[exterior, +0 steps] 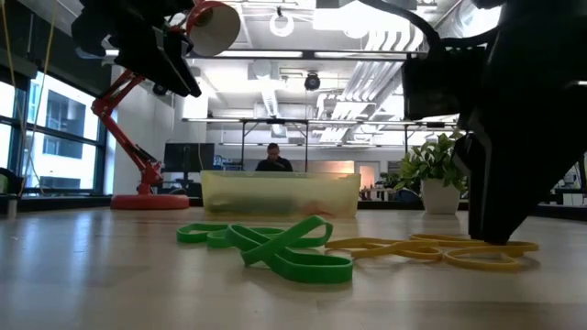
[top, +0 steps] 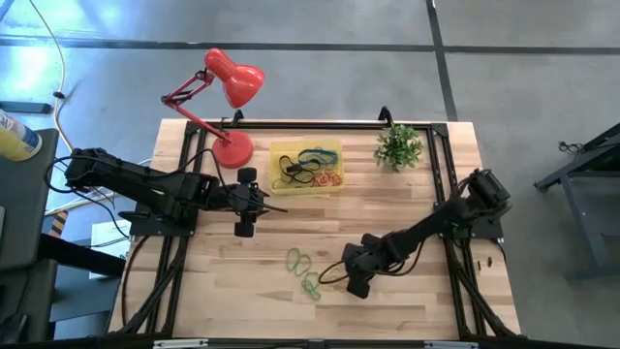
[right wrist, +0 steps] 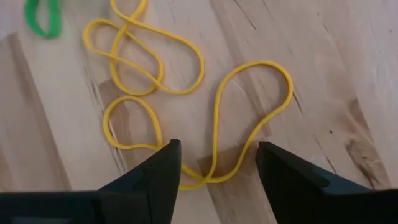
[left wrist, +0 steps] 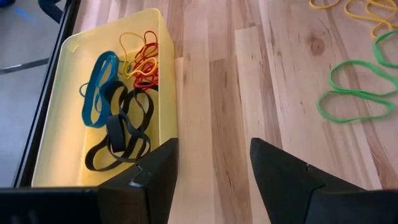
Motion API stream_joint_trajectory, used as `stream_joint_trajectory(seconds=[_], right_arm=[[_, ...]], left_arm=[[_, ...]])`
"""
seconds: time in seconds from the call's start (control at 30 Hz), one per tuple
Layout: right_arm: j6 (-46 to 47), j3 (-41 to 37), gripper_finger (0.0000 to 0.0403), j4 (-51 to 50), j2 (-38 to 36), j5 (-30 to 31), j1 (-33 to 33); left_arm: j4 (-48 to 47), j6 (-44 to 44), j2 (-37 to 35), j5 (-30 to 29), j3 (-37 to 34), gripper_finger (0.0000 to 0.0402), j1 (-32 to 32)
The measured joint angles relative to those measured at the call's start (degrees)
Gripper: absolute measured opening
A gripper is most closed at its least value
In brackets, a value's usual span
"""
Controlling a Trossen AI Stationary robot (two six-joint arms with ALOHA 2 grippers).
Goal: Pick and place rubber bands into bin
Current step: Put the yellow rubber band into the yellow container
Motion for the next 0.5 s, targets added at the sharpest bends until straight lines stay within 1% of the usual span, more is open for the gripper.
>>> stream_joint_trajectory(seconds=[0.23, 0.37, 0.5], right_arm=[[1.5, 3.1, 0.0163, -4.8, 3.3, 1.9, 1.3], [3.5, 4.0, 0.0139, -7.9, 3.5, 3.0, 1.2], [4.7, 4.2, 0.0116, -10.8, 3.5, 2.7, 1.2]], left_arm=[[-0.5, 0.0, 0.0, 0.0, 0.0, 0.0188, 0.0], [-1.4, 0.0, 0.0, 0.0, 0.0, 0.0188, 0.0], [-1.4, 0.0, 0.0, 0.0, 0.0, 0.0188, 0.0]])
